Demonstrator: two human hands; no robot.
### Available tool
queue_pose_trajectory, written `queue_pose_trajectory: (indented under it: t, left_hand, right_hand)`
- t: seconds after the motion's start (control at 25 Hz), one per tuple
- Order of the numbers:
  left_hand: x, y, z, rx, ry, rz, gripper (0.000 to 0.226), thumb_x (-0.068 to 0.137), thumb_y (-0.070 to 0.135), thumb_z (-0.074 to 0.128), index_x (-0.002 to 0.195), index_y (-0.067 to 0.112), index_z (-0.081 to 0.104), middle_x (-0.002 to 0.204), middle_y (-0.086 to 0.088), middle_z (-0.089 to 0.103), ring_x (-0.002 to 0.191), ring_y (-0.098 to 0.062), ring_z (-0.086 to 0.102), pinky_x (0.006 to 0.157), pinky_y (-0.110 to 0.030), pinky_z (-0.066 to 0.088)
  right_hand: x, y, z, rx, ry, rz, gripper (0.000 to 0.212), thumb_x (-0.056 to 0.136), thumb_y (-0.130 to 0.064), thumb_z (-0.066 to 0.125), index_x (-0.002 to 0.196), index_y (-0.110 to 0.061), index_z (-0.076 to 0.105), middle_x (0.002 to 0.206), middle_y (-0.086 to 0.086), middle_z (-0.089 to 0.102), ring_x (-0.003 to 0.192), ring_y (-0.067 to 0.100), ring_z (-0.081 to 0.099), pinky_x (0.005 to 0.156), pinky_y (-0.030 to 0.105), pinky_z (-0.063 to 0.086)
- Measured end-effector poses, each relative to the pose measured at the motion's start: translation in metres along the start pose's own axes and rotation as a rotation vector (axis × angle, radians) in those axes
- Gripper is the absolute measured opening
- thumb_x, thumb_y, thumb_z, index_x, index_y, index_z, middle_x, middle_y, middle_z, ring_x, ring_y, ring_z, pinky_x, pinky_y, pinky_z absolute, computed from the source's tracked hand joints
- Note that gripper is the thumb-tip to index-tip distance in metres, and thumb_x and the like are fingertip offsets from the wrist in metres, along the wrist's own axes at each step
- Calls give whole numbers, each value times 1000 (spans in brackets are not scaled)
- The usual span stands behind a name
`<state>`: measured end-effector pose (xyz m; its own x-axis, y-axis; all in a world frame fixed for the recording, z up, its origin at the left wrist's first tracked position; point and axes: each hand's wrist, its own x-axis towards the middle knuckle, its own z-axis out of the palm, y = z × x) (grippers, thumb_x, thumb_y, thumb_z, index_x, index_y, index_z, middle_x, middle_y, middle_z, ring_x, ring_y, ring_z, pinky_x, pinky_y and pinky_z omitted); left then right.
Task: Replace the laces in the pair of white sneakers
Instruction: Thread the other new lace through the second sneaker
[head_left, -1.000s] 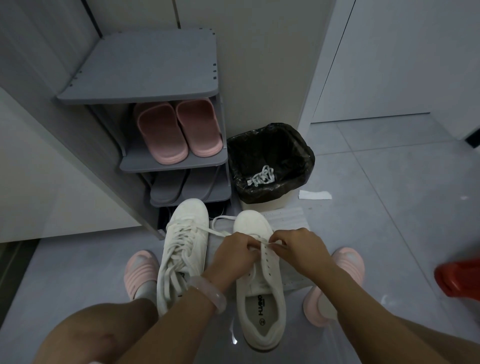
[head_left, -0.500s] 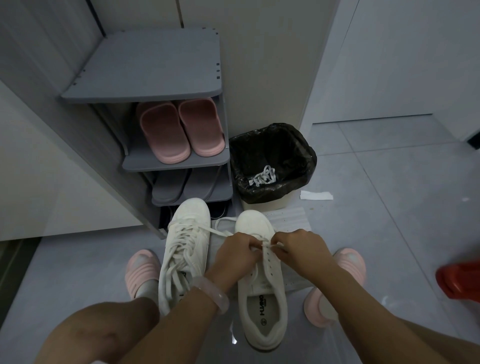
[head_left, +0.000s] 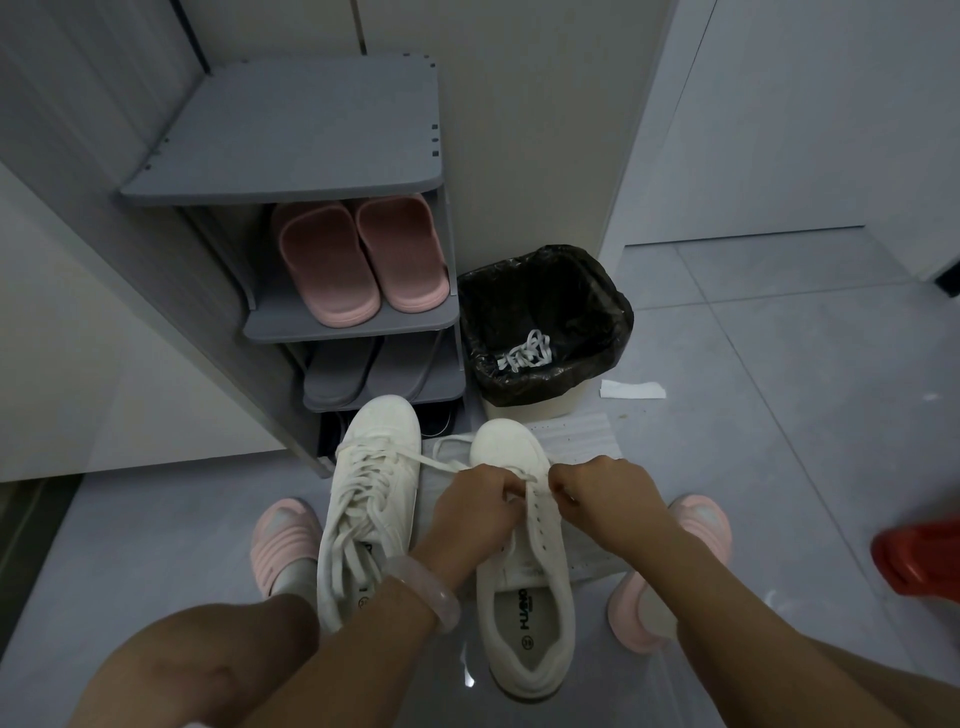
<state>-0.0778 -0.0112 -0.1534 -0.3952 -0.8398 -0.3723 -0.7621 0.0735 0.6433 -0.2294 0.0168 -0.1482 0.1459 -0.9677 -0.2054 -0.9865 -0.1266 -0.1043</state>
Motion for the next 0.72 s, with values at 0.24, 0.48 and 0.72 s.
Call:
queue_pose_trajectory:
  t: [0.24,0.48,0.72]
  left_hand:
    - [-1,1,0,8,26,8,25,87,15,55,107,22,70,86,-3,67,76,-11,56,66,-20,36]
    - [1,-1,3,-41,31,17,25,88,14,55,105,22,70,78,-2,64,68,-6,47,65,-21,35]
    - [5,-5,6,3,-53,2,22,89,22,53,98,20,72,91,-2,70,81,-13,60,73,-30,47]
  right_hand:
    - [-1,-2,5,13,19,23,17,95,-23,42,89,-13,55,67,0,45,58,18,43,44,20,18]
    - [-1,-12,9,16,62,-30,14,94,-25,47,96,-13,54,70,7,55,58,21,41,44,21,11]
    - [-2,-13,15,83,-16,40,17,98,-26,36,104,-16,49,83,3,57,69,18,45,57,26,32]
